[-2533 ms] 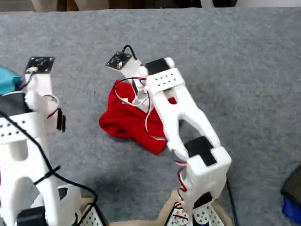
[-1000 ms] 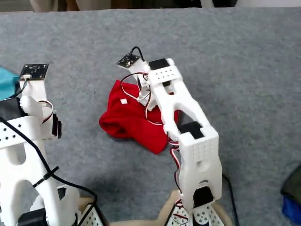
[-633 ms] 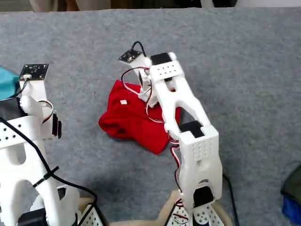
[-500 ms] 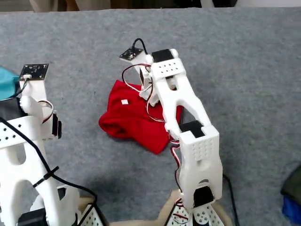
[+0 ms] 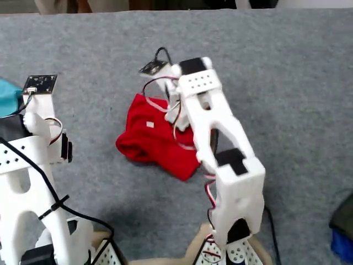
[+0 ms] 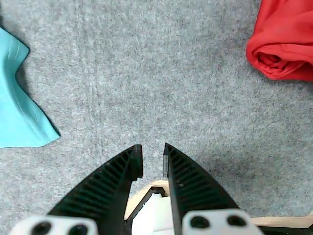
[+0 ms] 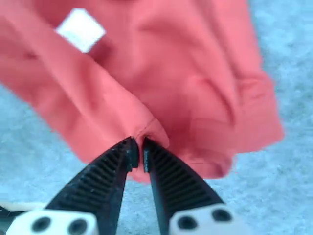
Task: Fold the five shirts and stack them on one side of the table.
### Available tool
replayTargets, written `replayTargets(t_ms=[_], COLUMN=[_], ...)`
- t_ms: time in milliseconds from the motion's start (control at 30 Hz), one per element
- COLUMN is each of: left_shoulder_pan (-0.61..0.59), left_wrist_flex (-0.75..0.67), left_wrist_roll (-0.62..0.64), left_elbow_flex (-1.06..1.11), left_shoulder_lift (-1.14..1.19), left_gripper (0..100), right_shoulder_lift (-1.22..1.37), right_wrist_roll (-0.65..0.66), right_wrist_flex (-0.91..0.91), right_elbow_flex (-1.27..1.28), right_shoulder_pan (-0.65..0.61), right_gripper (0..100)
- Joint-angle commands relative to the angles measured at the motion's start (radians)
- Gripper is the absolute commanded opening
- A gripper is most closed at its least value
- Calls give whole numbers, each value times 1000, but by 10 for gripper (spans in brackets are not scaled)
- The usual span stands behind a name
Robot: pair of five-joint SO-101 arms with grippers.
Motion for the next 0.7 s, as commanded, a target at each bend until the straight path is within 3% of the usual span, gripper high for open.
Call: replayTargets(t_ms=[0, 300, 667], left_shoulder_pan=[-2, -2, 0], left_wrist_flex=[-6, -6, -6], left_wrist_roll=[-6, -6, -6], left_elbow_flex=[-9, -5, -5], left_shoulder_lift=[-25, -25, -24], left_gripper=[90, 90, 139], right_shoulder_lift=[-156, -320, -450], right_wrist_roll=[5, 3, 9], right_wrist_flex=[-92, -313, -408], right_elbow_flex=[163, 601, 825], right_shoulder_pan=[-56, -70, -73], right_gripper=[5, 6, 9])
